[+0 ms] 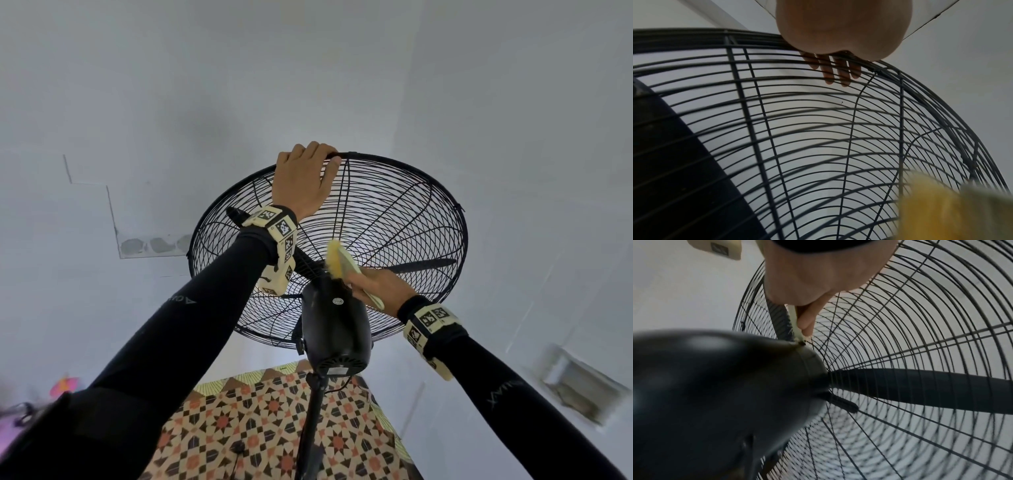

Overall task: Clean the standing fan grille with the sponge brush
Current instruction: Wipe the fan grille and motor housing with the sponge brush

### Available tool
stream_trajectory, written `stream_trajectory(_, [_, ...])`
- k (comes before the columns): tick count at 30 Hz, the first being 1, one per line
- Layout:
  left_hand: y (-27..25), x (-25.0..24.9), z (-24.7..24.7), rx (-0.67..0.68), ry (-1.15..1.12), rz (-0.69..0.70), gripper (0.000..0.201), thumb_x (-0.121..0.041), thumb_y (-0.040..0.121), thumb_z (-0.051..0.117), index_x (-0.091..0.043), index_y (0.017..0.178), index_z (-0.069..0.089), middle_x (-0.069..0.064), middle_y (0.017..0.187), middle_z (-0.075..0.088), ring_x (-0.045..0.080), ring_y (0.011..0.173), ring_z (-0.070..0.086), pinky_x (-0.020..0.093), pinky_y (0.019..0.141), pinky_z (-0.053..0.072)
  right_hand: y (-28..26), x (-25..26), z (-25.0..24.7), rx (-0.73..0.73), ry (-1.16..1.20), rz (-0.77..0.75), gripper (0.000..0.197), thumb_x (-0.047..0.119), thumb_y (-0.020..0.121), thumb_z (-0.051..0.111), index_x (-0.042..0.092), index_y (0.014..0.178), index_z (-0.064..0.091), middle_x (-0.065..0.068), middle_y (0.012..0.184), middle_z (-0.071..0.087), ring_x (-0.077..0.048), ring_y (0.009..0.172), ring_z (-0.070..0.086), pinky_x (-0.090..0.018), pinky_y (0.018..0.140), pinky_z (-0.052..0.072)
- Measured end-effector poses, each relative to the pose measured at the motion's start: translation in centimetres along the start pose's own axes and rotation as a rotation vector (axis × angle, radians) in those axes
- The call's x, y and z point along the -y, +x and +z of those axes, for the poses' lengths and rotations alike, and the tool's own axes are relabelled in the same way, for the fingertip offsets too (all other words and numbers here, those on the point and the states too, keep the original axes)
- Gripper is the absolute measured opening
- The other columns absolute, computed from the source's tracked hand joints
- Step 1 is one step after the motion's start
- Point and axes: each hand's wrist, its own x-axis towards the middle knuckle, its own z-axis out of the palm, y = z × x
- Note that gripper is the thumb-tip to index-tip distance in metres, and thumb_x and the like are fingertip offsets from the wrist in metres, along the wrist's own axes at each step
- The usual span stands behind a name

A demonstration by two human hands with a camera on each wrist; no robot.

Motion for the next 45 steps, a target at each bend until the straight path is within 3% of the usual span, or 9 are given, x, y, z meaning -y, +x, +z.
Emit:
stream_trajectory(4, [0.2, -0.1, 0.3, -0.02, 0.019, 0.006, 0.042, -0.042, 0.109, 0.031, -0.021, 0.12, 0.066, -0.003, 0.11, 0.067, 0.026, 0.098, 0.059, 0.041, 0.086, 0.039, 1.7, 1.1, -1.3, -0.306, 0.071, 0.097, 0.01, 0.016, 0.092, 0.052, 0.019, 0.101, 0.049, -0.008, 0.059, 0.056, -0.022, 0.042, 0.049, -0.023, 0.039, 0.04])
stream_trajectory(9, [0.1, -0.1, 0.2, -0.021, 0.0, 0.012, 0.041, -0.041, 0.108, 0.032, -0.021, 0.12, 0.065, -0.003, 0.111, 0.067, 0.026, 0.098, 0.059, 0.041, 0.086, 0.039, 0.2, 0.3, 0.3, -0.023, 0.007, 0.005, 0.032, 0.009, 0.084, 0.07, 0.02, 0.104, 0.048, -0.006, 0.068, 0.058, -0.02, 0.046, 0.045, -0.023, 0.042, 0.039])
stream_trajectory(15, [0.1, 0.2, 0.3, -0.026, 0.011, 0.005, 0.042, -0.041, 0.108, 0.032, -0.02, 0.121, 0.066, -0.002, 0.111, 0.068, 0.026, 0.099, 0.06, 0.041, 0.087, 0.039, 0.7, 1.2, 0.4, -0.274, 0.071, 0.165, 0.012, 0.017, 0.09, 0.054, 0.021, 0.1, 0.049, -0.005, 0.062, 0.057, -0.016, 0.046, 0.041, -0.019, 0.046, 0.032])
stream_trajectory(19, [0.2, -0.1, 0.5, -0.025, 0.003, 0.011, 0.041, -0.04, 0.108, 0.033, -0.02, 0.12, 0.066, -0.002, 0.11, 0.068, 0.026, 0.098, 0.06, 0.042, 0.086, 0.04, 0.4, 0.3, 1.2, -0.104, 0.003, 0.046, 0.029, 0.01, 0.085, 0.067, 0.021, 0.105, 0.049, -0.006, 0.068, 0.056, -0.022, 0.047, 0.046, -0.026, 0.041, 0.04])
stream_trajectory(24, [0.3, 0.4, 0.8, -0.026, 0.006, 0.009, 0.039, -0.039, 0.109, 0.033, -0.021, 0.121, 0.065, -0.003, 0.112, 0.067, 0.025, 0.099, 0.059, 0.04, 0.087, 0.038, 0.8, 1.3, 0.6, -0.36, 0.089, 0.243, 0.009, 0.017, 0.092, 0.051, 0.022, 0.1, 0.05, -0.008, 0.061, 0.058, -0.026, 0.047, 0.051, -0.028, 0.041, 0.042])
stream_trajectory(29, [0.4, 0.0, 1.1, -0.036, 0.001, 0.015, 0.038, -0.037, 0.109, 0.034, -0.019, 0.121, 0.066, -0.002, 0.111, 0.068, 0.026, 0.097, 0.06, 0.041, 0.086, 0.038, 2.6, 1.5, -1.4, -0.245, 0.16, 0.197, 0.003, 0.021, 0.089, 0.052, 0.02, 0.091, 0.051, -0.002, 0.058, 0.059, -0.023, 0.041, 0.049, -0.029, 0.038, 0.045])
stream_trajectory(35, [0.5, 0.0, 1.1, -0.03, 0.009, -0.001, 0.038, -0.037, 0.109, 0.034, -0.02, 0.122, 0.066, -0.002, 0.112, 0.068, 0.027, 0.099, 0.059, 0.041, 0.087, 0.037, 8.5, 1.6, -7.8, -0.73, 0.147, 0.195, 0.014, 0.009, 0.086, 0.055, -0.002, 0.078, 0.057, 0.004, 0.052, 0.051, -0.001, 0.038, 0.037, -0.005, 0.041, 0.029])
stream_trajectory(39, [0.3, 0.3, 0.6, -0.028, -0.011, -0.011, 0.038, -0.037, 0.109, 0.034, -0.02, 0.122, 0.066, -0.002, 0.113, 0.068, 0.027, 0.1, 0.059, 0.041, 0.087, 0.037, 4.9, 2.2, -3.6, -0.367, 0.201, 0.148, 0.009, 0.011, 0.087, 0.058, 0.003, 0.091, 0.059, 0.008, 0.06, 0.054, -0.002, 0.037, 0.043, -0.003, 0.045, 0.035])
stream_trajectory(45, [0.1, 0.5, 0.2, -0.016, -0.026, -0.014, 0.039, -0.037, 0.109, 0.034, -0.02, 0.123, 0.066, -0.002, 0.113, 0.068, 0.026, 0.101, 0.059, 0.041, 0.088, 0.038, 2.6, 1.3, -1.3, 0.208, -0.049, 0.031, 0.06, 0.008, 0.088, 0.066, 0.029, 0.134, 0.033, -0.011, 0.089, 0.063, -0.022, 0.06, 0.048, -0.034, 0.051, 0.047])
